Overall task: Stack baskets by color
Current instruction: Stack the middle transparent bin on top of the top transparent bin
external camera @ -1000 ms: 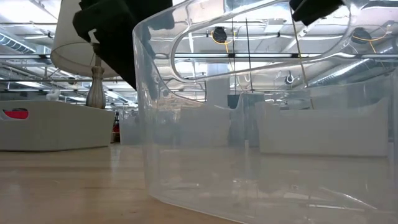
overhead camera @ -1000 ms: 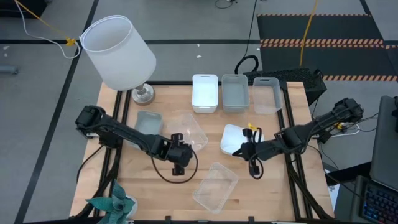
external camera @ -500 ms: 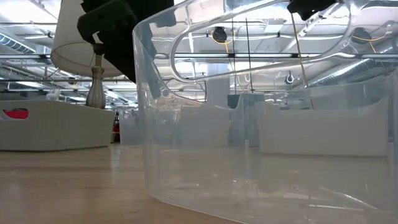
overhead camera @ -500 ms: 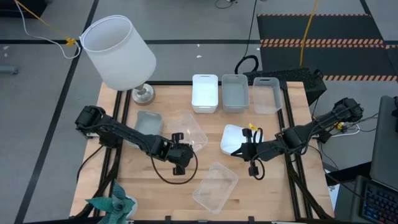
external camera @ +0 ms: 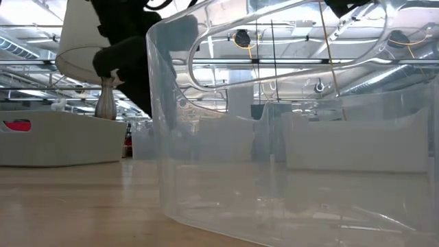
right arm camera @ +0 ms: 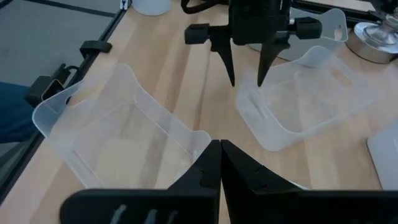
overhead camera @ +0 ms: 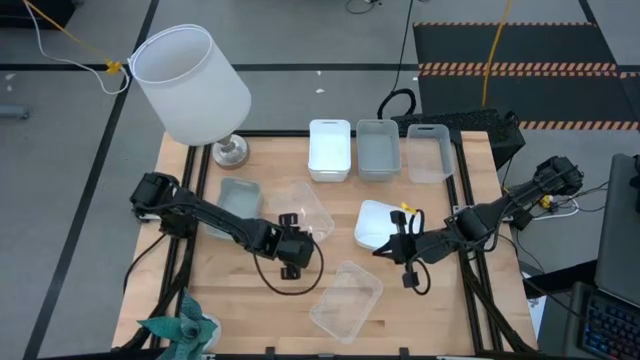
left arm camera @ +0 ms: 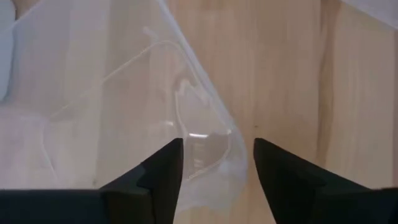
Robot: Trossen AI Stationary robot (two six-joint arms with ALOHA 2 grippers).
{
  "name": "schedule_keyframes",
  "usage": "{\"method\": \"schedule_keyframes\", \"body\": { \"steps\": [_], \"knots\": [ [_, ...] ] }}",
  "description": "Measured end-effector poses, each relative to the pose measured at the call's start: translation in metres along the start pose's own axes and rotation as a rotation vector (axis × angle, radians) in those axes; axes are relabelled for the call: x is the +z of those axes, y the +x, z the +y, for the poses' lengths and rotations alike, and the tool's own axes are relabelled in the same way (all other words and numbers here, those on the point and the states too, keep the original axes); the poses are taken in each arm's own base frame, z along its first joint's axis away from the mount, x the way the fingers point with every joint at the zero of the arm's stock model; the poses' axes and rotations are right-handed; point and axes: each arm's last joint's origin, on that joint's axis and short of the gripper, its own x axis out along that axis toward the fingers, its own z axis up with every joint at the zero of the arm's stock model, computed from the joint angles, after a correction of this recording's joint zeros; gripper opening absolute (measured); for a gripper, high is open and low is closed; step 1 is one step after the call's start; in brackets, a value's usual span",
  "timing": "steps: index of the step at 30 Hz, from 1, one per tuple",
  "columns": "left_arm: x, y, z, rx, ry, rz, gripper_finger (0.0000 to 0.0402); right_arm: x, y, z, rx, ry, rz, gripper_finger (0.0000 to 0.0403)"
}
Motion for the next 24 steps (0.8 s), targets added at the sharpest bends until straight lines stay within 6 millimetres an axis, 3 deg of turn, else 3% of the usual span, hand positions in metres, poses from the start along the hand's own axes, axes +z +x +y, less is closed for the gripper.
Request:
{"method": "schedule_keyframes", "body": {
  "steps": [4, 12, 17, 24],
  "knots": [
    [0.0, 0.0, 0.0, -0.001, 0.01, -0.005, 0.0153, 0.0, 0.0, 0.0, -0.003, -0.004, 0.0, 0.0],
    [0.0, -0.002, 0.0, -0.012, 0.067, 0.0, 0.002, 0.003, 0.006, 0.0, -0.055, -0.031, -0.033, 0.0],
    [0.003, -0.018, 0.005, -0.022, 0.099, -0.045, 0.0015, 0.009, 0.026, 0.006, -0.089, -0.126, -0.075, 0.0],
    [0.018, -0.045, 0.005, -0.031, 0.158, -0.084, 0.0009, 0.036, 0.056, 0.009, -0.163, -0.176, -0.043, 0.0029]
  ]
}}
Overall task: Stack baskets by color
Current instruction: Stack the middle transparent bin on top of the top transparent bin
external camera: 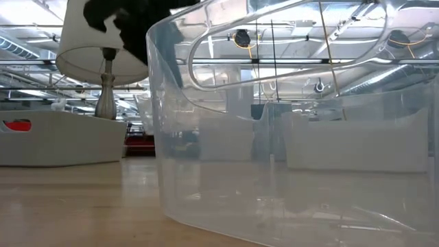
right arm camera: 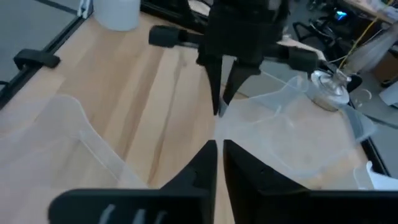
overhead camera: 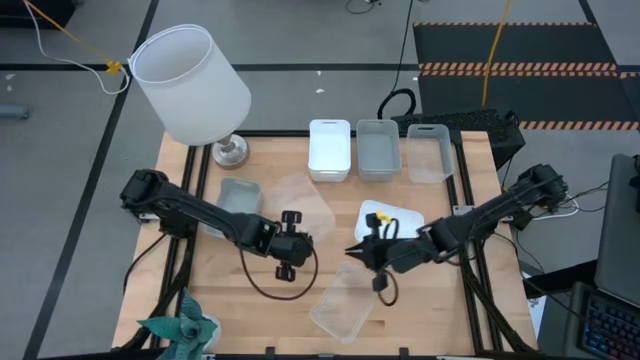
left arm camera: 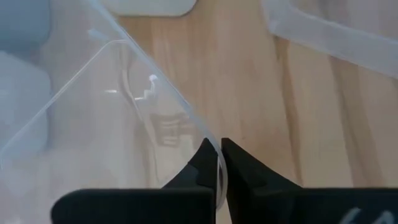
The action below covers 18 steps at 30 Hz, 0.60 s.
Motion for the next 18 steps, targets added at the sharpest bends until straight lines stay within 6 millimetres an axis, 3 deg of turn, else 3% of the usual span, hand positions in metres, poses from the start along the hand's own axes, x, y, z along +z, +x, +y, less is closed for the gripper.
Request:
{"method": "schedule_keyframes", "body": {
  "steps": [5, 18],
  "knots": [
    [0.013, -0.013, 0.0, -0.003, 0.07, -0.03, 0.0006, 0.009, 0.018, 0.005, -0.004, -0.07, 0.06, 0.0066],
    [0.016, -0.02, 0.0, 0.041, 0.146, -0.01, 0.0006, 0.008, 0.021, 0.002, -0.121, -0.149, 0.147, 0.0156]
  ]
}}
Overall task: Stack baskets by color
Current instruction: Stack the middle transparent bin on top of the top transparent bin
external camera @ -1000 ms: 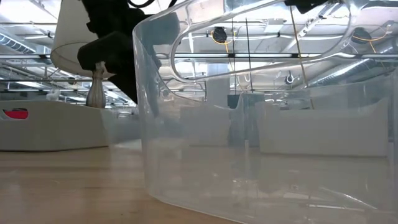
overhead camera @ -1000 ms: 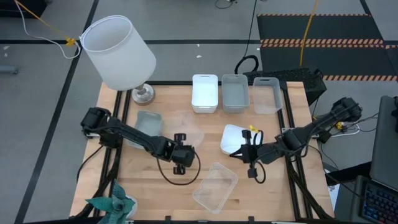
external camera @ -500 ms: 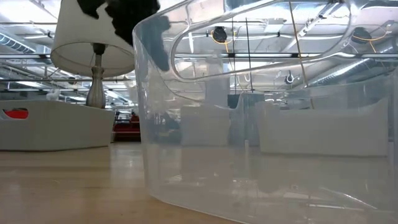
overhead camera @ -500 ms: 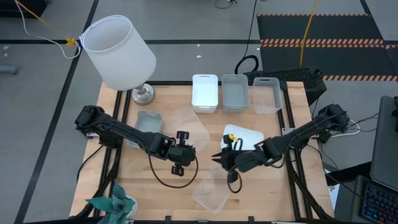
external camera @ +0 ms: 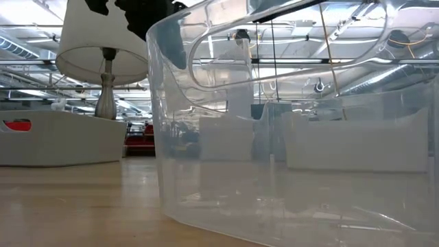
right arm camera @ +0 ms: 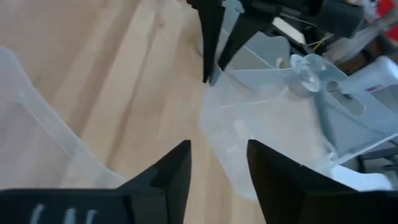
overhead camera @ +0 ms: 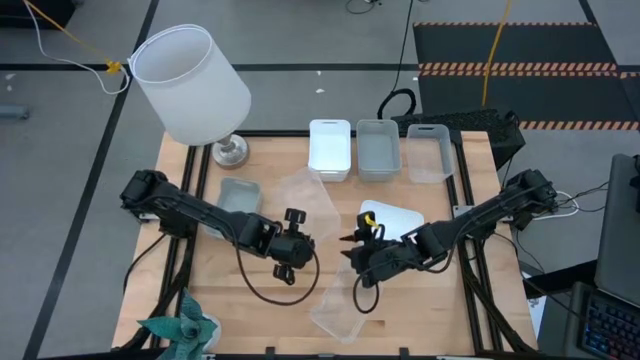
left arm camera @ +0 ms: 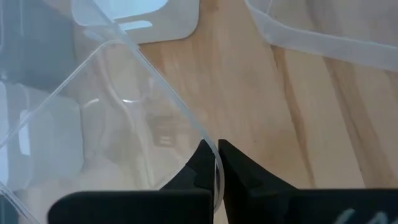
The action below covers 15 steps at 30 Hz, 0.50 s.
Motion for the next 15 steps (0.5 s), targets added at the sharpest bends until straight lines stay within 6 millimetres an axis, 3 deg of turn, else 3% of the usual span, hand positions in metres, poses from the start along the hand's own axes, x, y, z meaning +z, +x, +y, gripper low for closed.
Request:
{"method": "schedule_keyframes", "body": {
  "steps": [9, 15],
  "knots": [
    [-0.001, 0.023, -0.008, 0.008, 0.132, 0.065, 0.0006, -0.004, 0.005, 0.0, -0.034, -0.111, -0.006, 0.0185],
    [0.001, 0.022, -0.008, 0.041, 0.151, 0.058, 0.0009, -0.012, 0.008, 0.002, -0.032, -0.154, 0.019, 0.018]
  ]
}}
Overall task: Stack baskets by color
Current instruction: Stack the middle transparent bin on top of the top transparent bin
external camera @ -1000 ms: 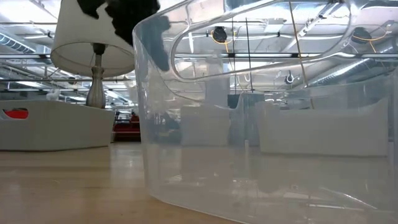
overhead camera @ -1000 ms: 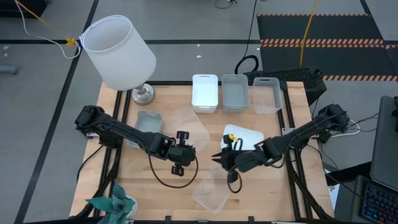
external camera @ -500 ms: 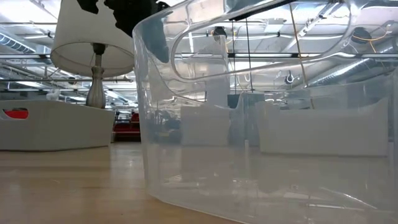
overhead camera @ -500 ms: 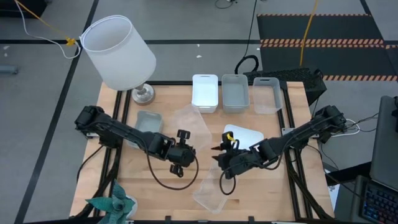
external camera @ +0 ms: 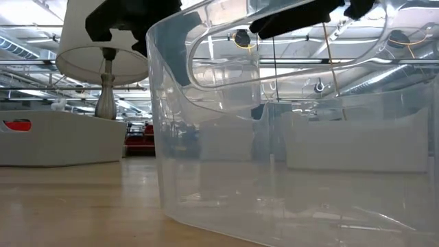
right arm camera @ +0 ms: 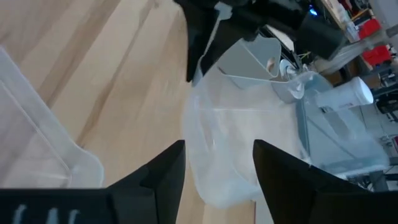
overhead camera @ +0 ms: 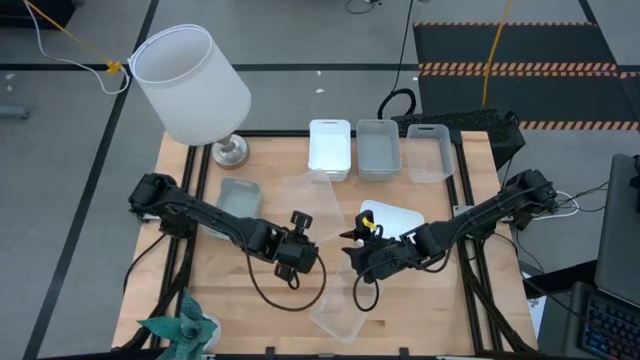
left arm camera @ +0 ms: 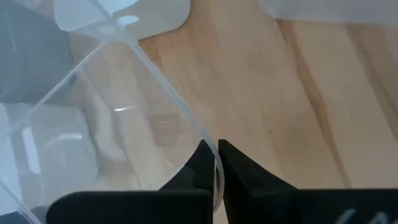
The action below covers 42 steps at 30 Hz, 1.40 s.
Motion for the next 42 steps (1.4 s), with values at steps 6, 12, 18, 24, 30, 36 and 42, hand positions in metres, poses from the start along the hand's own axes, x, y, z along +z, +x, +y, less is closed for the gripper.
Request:
{"method": "schedule_keyframes", "body": {
  "steps": [6, 12, 18, 24, 30, 36, 42],
  "knots": [
    [0.002, 0.0, 0.0, 0.013, 0.037, -0.014, 0.0005, -0.011, 0.009, 0.002, -0.012, -0.031, 0.01, 0.0171],
    [0.002, 0.0, 0.0, 0.013, 0.038, -0.014, 0.0012, -0.019, 0.016, 0.004, -0.031, -0.077, -0.011, 0.0169],
    [0.002, 0.0, 0.0, 0.014, 0.038, -0.014, 0.0005, -0.017, 0.019, 0.006, -0.056, -0.1, -0.066, 0.0169],
    [0.002, 0.0, 0.0, 0.015, 0.044, -0.019, 0.0012, -0.017, 0.019, 0.005, -0.085, -0.08, -0.054, 0.0169],
    [0.003, 0.0, 0.0, 0.018, 0.058, -0.023, 0.0009, -0.02, 0.023, 0.003, -0.108, -0.063, -0.028, 0.0169],
    [0.003, 0.0, 0.0, 0.023, 0.057, -0.026, 0.0013, -0.025, 0.031, 0.005, -0.097, -0.084, 0.016, 0.0169],
    [0.003, 0.0, 0.0, 0.023, 0.06, -0.022, 0.001, -0.027, 0.031, 0.005, -0.09, -0.1, 0.033, 0.0167]
  ]
}}
